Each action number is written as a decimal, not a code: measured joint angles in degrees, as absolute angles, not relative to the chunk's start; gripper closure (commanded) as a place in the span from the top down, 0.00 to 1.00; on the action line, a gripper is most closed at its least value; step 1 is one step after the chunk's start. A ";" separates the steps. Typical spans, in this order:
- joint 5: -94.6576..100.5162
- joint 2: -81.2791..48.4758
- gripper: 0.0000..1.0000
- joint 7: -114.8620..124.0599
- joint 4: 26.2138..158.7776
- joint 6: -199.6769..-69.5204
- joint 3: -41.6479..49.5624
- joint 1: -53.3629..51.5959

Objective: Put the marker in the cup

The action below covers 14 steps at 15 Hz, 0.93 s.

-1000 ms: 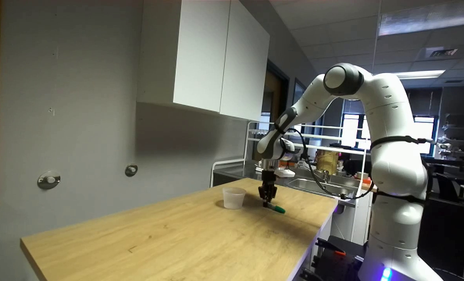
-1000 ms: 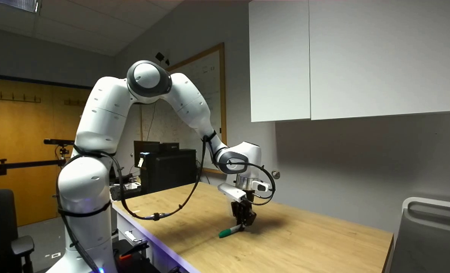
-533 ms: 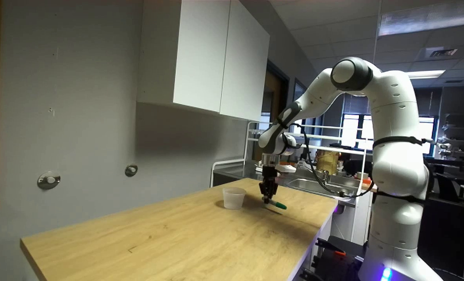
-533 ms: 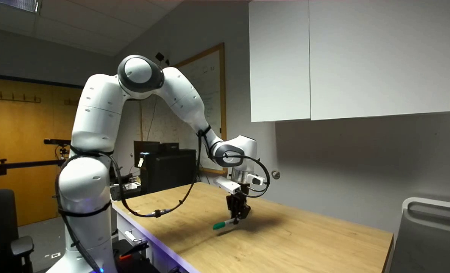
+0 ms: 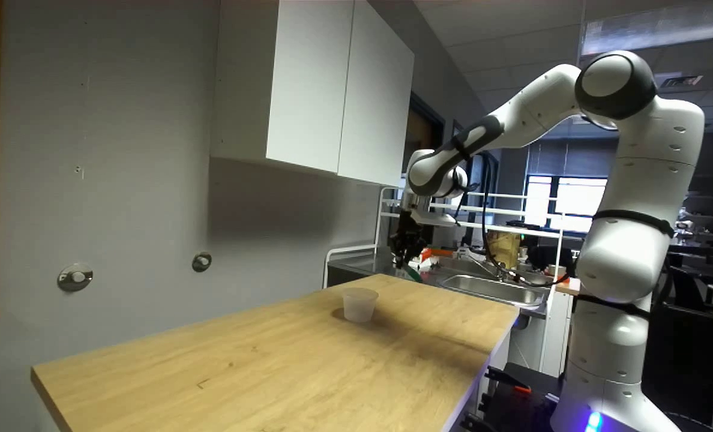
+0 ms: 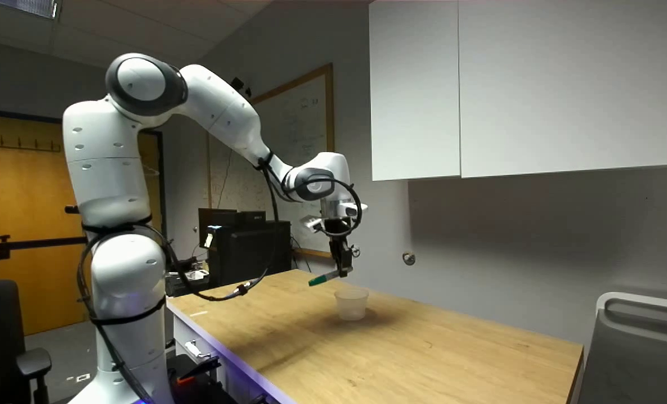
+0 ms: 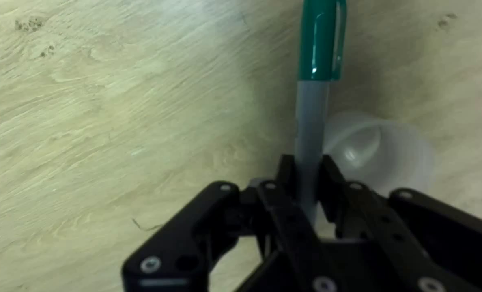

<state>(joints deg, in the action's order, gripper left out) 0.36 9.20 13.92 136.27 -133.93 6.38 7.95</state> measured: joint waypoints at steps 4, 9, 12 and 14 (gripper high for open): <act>4.77 16.21 0.08 31.21 134.46 -133.55 -1.71 10.63; 15.25 14.98 0.07 53.12 129.37 -132.80 -10.17 14.00; 22.18 10.72 0.07 62.56 126.27 -131.32 -10.25 13.41; 25.71 7.08 0.07 66.93 123.76 -130.06 -9.50 12.88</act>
